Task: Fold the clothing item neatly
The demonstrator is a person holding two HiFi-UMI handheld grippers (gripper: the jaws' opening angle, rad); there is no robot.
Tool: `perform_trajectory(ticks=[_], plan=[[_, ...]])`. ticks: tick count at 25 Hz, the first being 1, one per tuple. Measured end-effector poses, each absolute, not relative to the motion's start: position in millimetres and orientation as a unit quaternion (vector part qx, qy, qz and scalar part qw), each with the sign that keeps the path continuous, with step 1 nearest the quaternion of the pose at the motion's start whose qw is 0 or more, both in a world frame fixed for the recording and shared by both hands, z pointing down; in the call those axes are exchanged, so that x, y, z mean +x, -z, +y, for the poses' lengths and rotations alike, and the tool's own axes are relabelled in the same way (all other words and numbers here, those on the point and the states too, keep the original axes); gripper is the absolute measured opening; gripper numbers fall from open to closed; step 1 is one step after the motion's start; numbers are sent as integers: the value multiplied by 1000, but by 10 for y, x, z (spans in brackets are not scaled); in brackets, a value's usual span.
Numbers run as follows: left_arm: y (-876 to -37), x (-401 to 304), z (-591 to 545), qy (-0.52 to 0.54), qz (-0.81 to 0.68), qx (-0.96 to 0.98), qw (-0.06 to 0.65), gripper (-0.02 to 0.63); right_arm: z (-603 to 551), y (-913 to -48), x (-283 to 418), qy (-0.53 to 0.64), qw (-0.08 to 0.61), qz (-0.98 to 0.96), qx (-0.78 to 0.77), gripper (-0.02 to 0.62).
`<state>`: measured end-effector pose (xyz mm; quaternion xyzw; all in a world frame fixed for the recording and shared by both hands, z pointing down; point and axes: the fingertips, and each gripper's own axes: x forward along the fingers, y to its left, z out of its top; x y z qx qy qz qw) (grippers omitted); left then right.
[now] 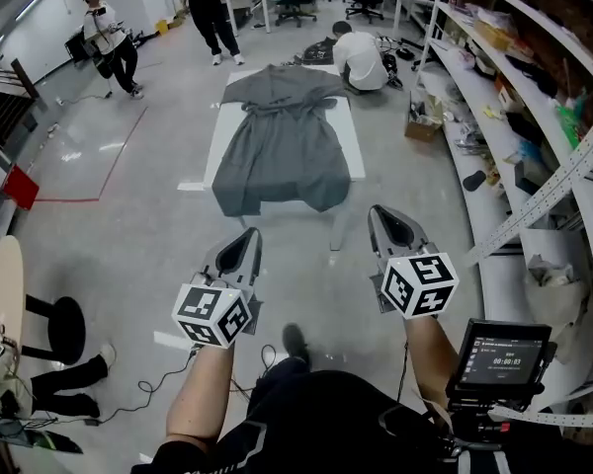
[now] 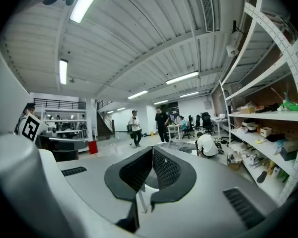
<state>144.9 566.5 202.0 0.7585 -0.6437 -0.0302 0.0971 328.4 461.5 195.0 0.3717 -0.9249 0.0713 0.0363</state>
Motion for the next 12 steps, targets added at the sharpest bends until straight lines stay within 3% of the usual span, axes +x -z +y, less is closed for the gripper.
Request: perform_trajectory(ticks=[12], plan=[[-2028, 704, 4274, 37, -597, 796, 92, -5, 3408, -1935, 2426, -63, 49, -912, 402, 8]])
